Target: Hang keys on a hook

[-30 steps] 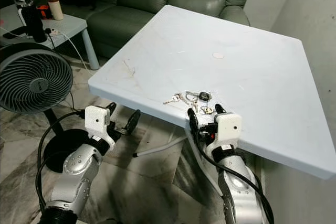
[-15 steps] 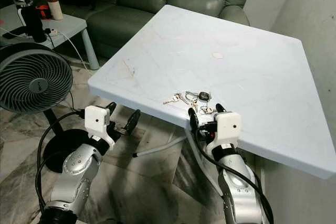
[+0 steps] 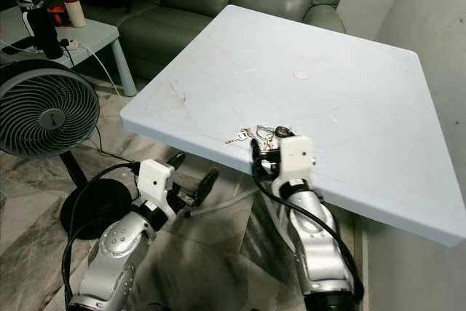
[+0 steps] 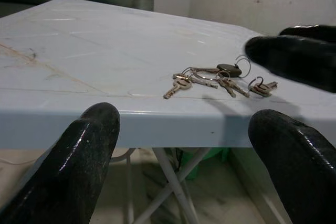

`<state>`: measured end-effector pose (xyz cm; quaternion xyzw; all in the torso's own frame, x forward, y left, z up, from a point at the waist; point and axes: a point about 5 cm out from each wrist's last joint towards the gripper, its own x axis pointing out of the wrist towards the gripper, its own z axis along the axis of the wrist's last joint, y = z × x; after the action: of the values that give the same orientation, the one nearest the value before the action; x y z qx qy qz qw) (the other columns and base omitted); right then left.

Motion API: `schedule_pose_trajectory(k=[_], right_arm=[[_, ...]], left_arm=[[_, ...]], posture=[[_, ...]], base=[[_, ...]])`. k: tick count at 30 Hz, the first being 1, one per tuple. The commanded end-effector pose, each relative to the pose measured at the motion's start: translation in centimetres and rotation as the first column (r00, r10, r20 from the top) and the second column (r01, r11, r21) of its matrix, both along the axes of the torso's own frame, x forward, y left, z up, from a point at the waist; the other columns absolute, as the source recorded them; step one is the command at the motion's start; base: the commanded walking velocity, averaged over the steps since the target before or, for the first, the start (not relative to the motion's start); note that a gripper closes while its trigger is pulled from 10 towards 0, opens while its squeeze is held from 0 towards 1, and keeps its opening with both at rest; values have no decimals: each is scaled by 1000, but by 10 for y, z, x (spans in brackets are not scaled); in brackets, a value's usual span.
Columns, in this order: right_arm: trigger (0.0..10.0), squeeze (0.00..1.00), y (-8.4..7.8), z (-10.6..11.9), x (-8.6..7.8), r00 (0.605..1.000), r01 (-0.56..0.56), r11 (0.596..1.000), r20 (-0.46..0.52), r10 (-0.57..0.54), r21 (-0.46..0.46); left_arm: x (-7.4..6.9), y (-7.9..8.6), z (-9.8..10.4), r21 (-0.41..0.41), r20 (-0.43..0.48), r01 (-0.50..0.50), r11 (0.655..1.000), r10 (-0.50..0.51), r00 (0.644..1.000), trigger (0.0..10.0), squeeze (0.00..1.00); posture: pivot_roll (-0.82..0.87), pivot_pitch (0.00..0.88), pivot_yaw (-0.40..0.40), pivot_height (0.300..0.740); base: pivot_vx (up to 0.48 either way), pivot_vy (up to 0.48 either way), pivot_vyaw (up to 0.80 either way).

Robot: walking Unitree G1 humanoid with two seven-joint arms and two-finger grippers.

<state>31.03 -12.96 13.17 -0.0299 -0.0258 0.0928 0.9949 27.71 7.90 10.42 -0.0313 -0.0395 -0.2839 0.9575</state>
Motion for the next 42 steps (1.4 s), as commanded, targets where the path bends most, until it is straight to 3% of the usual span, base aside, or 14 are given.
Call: schedule_pose_trajectory(k=[1,5,8,15,19,23,25,28,31,33,42], right_arm=[[10000,0,3,1,6,999,35,999,-17,-35,-10],[10000,0,13,2,13,999,43,999,-32,-44,-15],[10000,0,18,1,23,992,111,992,-61,-114,-55],[10000,0,21,2,31,979,177,983,-99,-180,-38],[10000,0,21,11,36,980,191,981,-49,-192,-27],[10000,0,21,20,28,996,63,997,58,-65,41],[10000,0,16,25,17,986,-33,999,162,30,16],[10000,0,6,26,7,979,-81,994,195,65,74],[10000,0,-16,21,-6,977,-7,998,212,-4,54],[10000,0,-31,12,-14,982,60,997,174,-67,45],[10000,0,-55,2,-31,976,132,990,167,-139,52]], left_arm=[[-1,-1,4,0,10,8,1000,-8,1000,10000,0],[-2,-1,4,0,10,4,1000,-4,1000,10000,0],[-3,-1,4,-1,8,2,1000,-2,1000,10000,0],[-4,-3,5,6,12,16,1000,-17,1000,10000,0],[-4,-4,5,4,12,17,1000,-17,1000,10000,0],[-2,1,7,-8,13,-4,1000,4,1000,10000,0],[0,6,9,-30,5,-31,999,31,1000,10000,0],[4,13,10,-49,-2,-65,997,65,998,10000,0],[10,26,11,-69,-8,-126,990,126,992,10000,0],[16,35,12,-83,-20,-165,983,164,986,10000,0],[28,39,18,-115,-29,-186,976,184,982,10000,0]], posture=[[71,90,-87,692],[73,92,-89,692],[77,93,-92,692],[80,94,-94,692],[79,95,-94,692],[77,99,-92,692],[76,98,-92,692],[75,99,-90,692],[68,98,-85,692],[60,94,-78,692],[36,71,-59,692]], base=[[0,0,0],[0,0,0],[0,0,0],[0,0,0],[0,0,0],[0,0,0],[0,0,0],[0,0,0],[0,0,0],[0,0,0],[0,0,0]])
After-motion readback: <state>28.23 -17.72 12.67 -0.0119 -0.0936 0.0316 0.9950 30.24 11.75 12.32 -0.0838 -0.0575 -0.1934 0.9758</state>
